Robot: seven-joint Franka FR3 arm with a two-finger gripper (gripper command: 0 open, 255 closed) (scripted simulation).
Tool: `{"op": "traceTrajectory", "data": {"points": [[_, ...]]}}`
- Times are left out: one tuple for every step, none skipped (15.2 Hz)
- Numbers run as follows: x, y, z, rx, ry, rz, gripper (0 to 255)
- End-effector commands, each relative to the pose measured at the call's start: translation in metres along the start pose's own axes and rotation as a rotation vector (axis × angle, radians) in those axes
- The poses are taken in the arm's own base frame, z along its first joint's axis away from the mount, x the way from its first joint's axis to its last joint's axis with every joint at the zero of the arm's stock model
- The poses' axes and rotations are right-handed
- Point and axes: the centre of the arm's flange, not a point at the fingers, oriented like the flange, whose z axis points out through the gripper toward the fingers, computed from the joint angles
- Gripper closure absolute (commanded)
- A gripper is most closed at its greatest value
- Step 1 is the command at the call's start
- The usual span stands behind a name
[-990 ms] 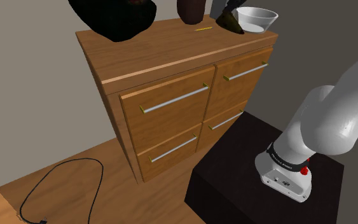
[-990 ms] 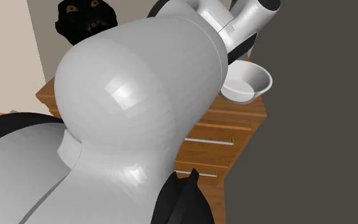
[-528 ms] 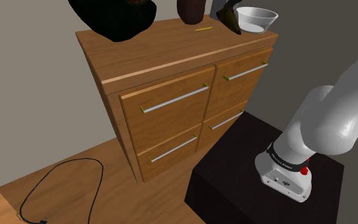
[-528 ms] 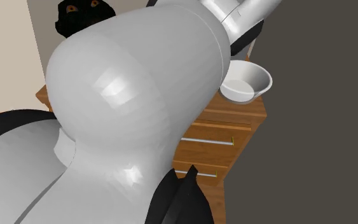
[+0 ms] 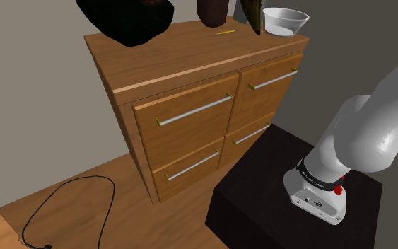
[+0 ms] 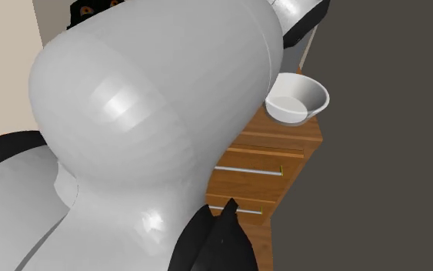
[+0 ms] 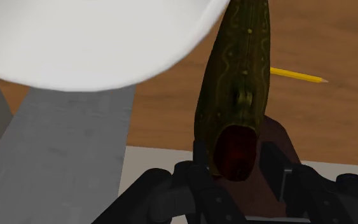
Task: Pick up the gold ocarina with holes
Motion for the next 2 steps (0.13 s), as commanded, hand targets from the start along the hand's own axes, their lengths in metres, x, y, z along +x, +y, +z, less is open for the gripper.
{"op": "traceTrajectory", "data": {"points": [[0.0039,-0.0014,-0.0057,0.000,0.000,0.000,255],[0.0039,-0.0014,-0.0057,0.000,0.000,0.000,255]]}}
